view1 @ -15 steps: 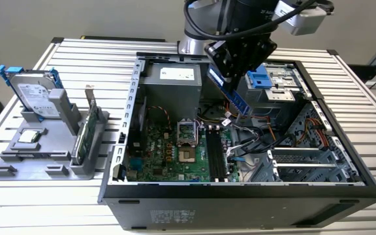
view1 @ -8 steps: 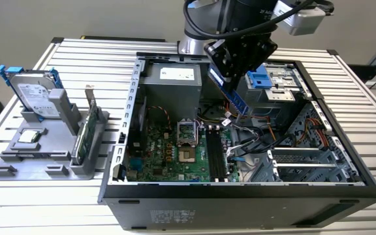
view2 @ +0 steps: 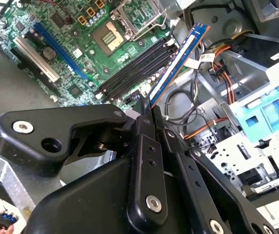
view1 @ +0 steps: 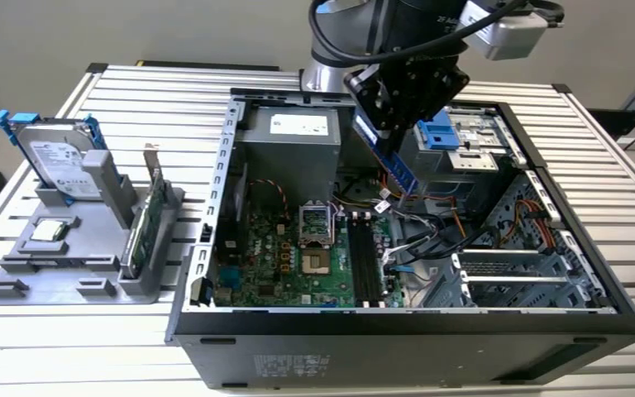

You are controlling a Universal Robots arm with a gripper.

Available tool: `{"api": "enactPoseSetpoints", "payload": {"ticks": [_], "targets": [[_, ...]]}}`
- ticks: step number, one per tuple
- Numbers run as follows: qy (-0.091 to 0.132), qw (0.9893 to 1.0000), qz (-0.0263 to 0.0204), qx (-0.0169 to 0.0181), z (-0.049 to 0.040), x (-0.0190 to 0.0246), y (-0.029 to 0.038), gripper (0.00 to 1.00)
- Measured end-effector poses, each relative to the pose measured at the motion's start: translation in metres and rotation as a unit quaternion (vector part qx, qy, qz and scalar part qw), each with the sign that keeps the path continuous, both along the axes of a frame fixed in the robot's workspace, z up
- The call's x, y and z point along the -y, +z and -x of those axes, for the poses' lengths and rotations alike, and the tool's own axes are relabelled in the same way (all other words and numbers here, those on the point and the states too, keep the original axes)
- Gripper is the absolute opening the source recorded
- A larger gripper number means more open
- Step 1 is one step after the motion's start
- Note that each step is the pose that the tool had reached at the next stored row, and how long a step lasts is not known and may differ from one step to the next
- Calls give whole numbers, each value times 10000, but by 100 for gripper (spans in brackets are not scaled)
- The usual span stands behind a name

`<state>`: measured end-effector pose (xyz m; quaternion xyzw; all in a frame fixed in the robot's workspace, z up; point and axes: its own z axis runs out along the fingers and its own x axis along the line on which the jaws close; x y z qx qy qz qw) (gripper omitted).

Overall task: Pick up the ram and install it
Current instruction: 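Insert the ram into the slot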

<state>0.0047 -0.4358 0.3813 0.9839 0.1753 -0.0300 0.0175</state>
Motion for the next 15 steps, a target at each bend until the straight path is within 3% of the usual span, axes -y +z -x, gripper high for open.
{"api": "enactPoseSetpoints", "payload": {"ticks": [15], "targets": [[-90,10000,1,0,0,0,-6,0]]}}
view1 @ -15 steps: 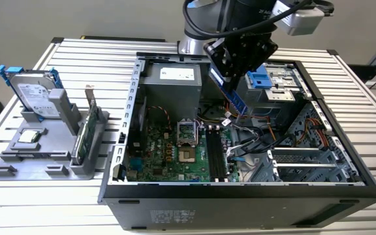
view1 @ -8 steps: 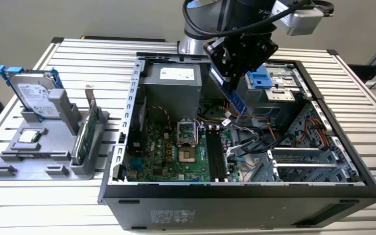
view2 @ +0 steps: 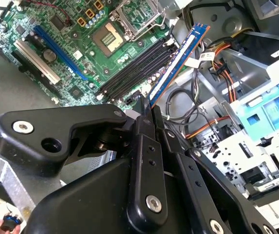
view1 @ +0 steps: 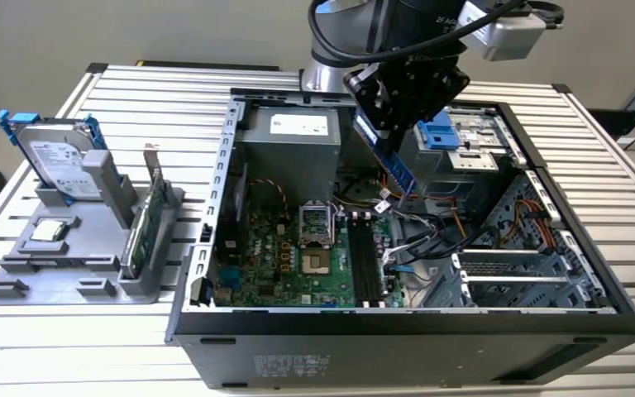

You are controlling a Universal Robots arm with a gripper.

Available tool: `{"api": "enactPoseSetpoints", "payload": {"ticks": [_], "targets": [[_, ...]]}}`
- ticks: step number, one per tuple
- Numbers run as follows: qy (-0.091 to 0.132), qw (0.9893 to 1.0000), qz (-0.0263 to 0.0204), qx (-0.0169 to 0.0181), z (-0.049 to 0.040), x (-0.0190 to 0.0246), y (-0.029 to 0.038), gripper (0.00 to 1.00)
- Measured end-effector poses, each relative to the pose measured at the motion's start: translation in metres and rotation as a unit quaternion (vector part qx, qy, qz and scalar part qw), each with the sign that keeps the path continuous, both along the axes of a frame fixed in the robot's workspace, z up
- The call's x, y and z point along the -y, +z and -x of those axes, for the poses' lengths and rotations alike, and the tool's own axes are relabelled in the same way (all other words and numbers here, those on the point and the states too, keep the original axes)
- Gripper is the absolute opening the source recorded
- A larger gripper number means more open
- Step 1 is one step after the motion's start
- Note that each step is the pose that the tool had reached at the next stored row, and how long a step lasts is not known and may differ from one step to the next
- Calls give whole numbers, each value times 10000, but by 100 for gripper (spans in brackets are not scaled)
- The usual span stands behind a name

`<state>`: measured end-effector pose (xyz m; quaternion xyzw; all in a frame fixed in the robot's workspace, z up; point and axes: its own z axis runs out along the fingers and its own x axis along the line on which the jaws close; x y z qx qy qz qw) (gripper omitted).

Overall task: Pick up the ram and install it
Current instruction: 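Insert the ram into the slot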

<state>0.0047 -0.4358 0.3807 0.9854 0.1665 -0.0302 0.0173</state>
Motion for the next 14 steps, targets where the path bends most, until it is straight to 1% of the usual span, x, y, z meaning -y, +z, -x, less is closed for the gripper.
{"api": "enactPoseSetpoints", "payload": {"ticks": [14], "targets": [[0,10000,0,0,0,0,-30,0]]}}
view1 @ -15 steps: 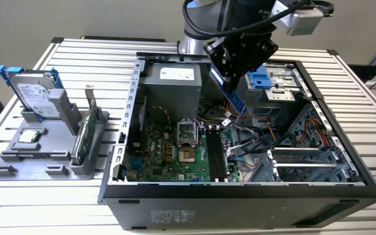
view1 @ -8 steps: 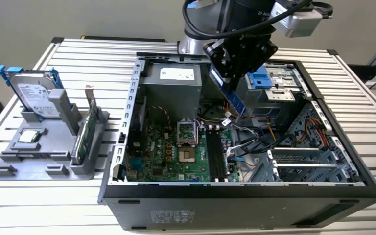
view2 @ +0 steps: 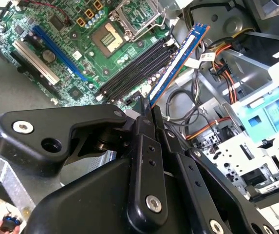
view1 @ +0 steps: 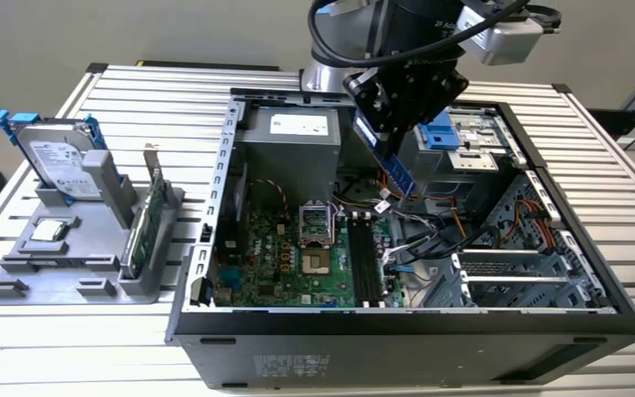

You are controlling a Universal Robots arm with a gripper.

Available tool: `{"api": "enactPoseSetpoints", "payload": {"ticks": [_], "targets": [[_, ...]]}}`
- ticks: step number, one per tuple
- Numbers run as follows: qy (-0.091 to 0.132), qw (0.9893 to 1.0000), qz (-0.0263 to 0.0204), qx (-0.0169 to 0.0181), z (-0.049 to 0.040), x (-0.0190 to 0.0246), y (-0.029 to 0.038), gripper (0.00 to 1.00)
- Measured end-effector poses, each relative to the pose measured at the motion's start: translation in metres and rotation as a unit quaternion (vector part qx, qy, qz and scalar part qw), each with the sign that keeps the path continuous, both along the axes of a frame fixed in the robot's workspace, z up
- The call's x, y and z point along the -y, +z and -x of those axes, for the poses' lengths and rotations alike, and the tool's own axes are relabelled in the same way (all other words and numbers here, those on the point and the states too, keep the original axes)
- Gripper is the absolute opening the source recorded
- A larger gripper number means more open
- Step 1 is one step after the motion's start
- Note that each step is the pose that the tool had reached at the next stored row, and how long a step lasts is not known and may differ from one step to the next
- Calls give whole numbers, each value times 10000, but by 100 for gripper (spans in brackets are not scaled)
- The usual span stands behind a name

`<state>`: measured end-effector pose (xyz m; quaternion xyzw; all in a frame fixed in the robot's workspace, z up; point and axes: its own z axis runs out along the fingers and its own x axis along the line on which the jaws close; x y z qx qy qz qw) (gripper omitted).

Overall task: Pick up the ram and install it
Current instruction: 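Insert the ram into the slot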

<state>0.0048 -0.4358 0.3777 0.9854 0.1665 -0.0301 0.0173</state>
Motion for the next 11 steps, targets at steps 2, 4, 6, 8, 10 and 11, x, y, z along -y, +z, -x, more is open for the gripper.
{"api": "enactPoseSetpoints", "payload": {"ticks": [2,4,6,8,10,11], "targets": [[0,10000,0,0,0,0,-3,0],[0,10000,0,0,0,0,-13,0],[0,10000,0,0,0,0,-17,0],[0,10000,0,0,0,0,-21,0],[0,10000,0,0,0,0,-27,0],[0,10000,0,0,0,0,-30,0]]}}
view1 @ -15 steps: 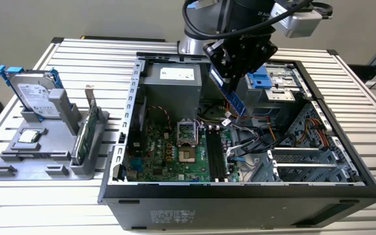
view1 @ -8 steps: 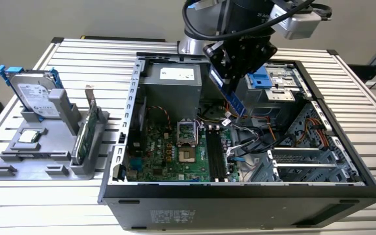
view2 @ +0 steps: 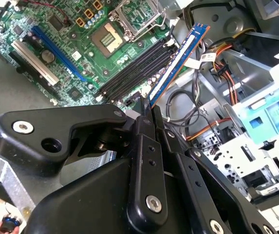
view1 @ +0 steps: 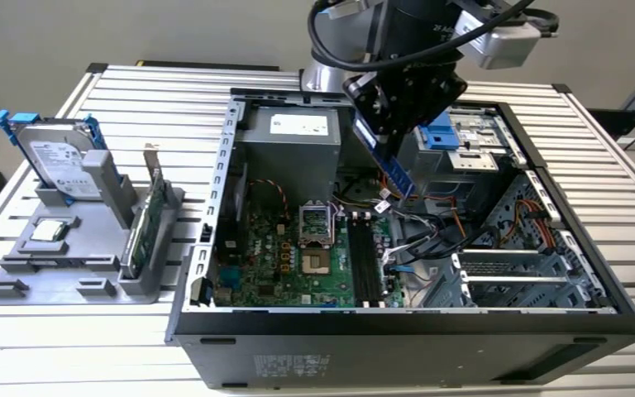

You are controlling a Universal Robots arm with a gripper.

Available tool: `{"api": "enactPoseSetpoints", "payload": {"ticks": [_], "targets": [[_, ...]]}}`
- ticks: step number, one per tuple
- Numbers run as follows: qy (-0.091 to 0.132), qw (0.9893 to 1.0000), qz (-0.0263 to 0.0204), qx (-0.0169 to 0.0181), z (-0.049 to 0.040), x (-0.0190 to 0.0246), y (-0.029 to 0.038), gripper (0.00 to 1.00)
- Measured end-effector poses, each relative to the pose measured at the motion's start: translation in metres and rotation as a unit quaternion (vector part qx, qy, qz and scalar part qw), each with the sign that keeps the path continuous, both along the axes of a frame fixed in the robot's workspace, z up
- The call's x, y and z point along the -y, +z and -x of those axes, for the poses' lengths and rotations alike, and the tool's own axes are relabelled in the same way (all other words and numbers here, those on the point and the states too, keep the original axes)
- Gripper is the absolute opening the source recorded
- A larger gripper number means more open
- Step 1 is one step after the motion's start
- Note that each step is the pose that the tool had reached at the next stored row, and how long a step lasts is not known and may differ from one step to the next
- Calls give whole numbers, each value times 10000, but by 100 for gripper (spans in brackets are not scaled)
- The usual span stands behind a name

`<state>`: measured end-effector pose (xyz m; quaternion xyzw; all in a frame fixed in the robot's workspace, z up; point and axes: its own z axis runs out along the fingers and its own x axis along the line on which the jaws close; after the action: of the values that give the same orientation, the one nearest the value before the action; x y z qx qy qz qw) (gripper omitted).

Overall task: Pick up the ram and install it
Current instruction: 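Insert the ram into the slot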

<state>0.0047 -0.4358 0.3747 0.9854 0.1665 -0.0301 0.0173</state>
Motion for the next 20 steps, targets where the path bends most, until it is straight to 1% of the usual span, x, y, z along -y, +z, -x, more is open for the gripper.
{"api": "enactPoseSetpoints", "payload": {"ticks": [9,20], "targets": [[0,10000,4,0,0,0,-34,0],[-4,10000,5,0,0,0,-107,0]]}}
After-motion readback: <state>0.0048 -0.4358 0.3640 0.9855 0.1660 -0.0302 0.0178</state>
